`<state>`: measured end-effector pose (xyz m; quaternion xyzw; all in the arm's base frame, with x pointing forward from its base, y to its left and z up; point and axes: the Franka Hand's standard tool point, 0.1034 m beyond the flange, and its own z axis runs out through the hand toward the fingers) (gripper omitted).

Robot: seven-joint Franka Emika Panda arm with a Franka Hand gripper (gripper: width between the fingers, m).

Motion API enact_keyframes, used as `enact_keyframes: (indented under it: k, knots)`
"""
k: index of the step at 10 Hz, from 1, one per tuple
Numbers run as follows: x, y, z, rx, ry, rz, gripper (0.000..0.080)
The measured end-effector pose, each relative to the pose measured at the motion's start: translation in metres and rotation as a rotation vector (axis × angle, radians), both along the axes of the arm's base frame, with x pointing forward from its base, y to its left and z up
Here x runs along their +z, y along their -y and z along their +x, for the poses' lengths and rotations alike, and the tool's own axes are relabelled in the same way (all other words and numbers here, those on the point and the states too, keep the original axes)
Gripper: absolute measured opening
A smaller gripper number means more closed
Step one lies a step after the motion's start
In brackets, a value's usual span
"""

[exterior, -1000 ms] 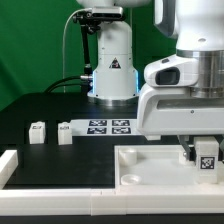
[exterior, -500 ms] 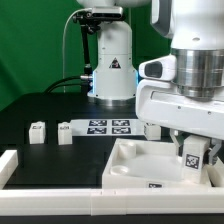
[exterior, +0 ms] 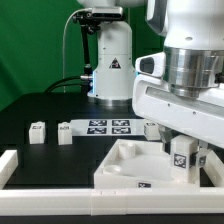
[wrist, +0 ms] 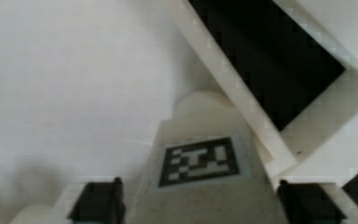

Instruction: Assemble one leg

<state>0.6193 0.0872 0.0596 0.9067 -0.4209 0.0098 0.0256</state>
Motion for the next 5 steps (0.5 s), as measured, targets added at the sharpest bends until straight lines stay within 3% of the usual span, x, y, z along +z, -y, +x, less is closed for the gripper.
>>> enact_keyframes:
  k: [1,5]
  knots:
    - [-0.0001,0.0,-0.0001,0.0,0.0,0.0,0.0598]
    - [-0.0009,0.0001,-0.0004,0.0,-0.001,-0.001,0.0646]
